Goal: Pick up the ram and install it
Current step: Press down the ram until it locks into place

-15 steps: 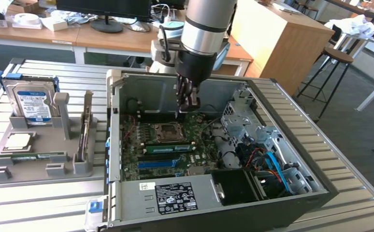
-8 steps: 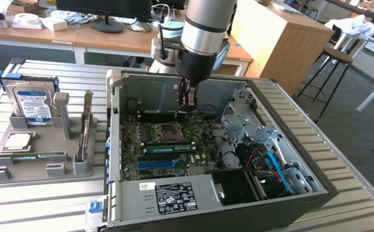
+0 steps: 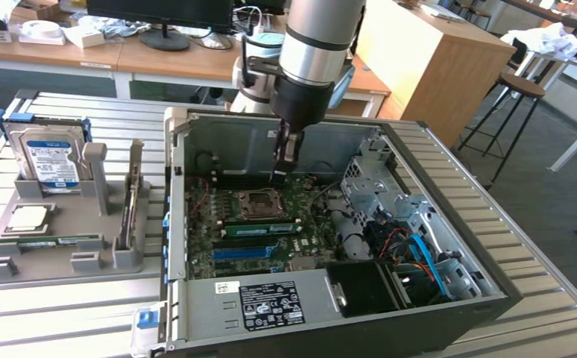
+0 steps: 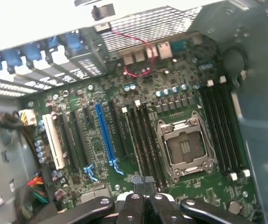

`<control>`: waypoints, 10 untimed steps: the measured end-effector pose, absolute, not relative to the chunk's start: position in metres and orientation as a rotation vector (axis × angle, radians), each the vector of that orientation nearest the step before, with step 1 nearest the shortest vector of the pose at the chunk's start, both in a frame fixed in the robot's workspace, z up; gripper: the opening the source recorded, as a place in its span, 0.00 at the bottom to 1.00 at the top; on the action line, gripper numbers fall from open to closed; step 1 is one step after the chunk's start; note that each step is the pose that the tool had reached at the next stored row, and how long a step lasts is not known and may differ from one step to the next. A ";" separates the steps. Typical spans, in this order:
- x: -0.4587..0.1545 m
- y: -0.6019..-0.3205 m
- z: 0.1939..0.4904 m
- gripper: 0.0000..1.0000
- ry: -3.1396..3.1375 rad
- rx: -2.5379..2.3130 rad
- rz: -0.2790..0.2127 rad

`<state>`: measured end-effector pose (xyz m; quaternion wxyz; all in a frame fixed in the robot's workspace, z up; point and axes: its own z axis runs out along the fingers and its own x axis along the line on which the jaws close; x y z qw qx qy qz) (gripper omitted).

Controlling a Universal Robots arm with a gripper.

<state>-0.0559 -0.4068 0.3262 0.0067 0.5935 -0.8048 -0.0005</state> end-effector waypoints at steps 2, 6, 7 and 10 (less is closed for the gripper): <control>-0.056 -0.407 0.326 0.10 -2.550 1.813 -0.002; -0.056 -0.407 0.326 0.10 -2.612 1.722 -0.003; -0.056 -0.407 0.326 0.10 -2.627 1.699 -0.003; -0.056 -0.407 0.326 0.10 -2.670 1.630 -0.003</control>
